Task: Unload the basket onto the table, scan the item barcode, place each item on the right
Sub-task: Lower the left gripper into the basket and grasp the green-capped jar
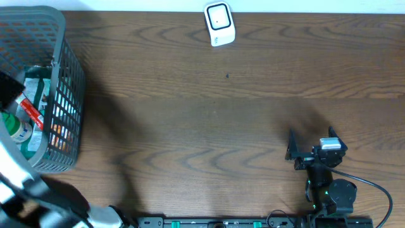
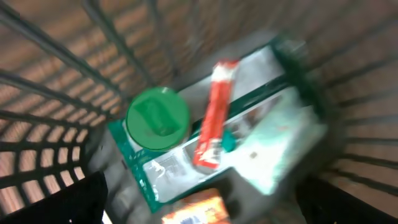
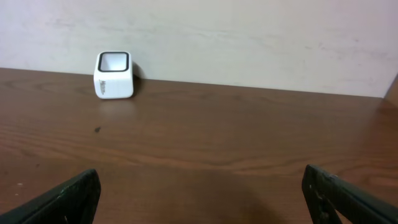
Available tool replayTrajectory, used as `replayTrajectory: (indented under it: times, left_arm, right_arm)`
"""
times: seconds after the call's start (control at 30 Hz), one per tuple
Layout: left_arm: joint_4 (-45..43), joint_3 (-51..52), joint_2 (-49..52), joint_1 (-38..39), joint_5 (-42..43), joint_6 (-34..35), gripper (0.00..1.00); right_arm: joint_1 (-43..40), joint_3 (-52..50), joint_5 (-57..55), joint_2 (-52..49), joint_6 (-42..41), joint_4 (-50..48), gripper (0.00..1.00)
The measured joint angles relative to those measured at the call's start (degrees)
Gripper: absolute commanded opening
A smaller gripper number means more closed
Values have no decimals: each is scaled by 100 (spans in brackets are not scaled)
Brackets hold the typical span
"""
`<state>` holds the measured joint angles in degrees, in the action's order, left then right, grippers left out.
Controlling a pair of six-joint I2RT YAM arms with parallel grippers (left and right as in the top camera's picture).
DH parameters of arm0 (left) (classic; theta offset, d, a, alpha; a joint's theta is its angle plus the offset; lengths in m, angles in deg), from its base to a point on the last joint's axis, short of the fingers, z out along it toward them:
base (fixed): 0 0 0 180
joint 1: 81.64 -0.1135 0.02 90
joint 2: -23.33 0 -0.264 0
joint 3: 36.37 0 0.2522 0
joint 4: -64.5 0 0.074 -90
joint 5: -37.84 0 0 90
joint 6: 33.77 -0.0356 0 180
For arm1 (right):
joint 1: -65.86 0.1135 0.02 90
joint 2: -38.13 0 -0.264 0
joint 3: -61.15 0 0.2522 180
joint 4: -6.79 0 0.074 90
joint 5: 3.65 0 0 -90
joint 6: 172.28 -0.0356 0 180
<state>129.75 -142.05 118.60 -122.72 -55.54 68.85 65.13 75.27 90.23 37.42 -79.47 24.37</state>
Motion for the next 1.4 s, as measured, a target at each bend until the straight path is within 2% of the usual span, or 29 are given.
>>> replayTrajectory:
  times: [0.17,0.37,0.73,1.4]
  left_arm:
    - [-55,120,730,-264,0,-208,98]
    - [-289,120,866,-363,2,-531,98]
    - [-398,120,1547,-459,0,-691,98]
    - [-809,127,1589,-544,0,-800,99]
  right_arm:
    - [0,0,0,0,0,0,99]
    - [0,0,0,0,0,0,99]
    - [0,0,0,0,0,0,99]
    - [0,0,0,0,0,0,99]
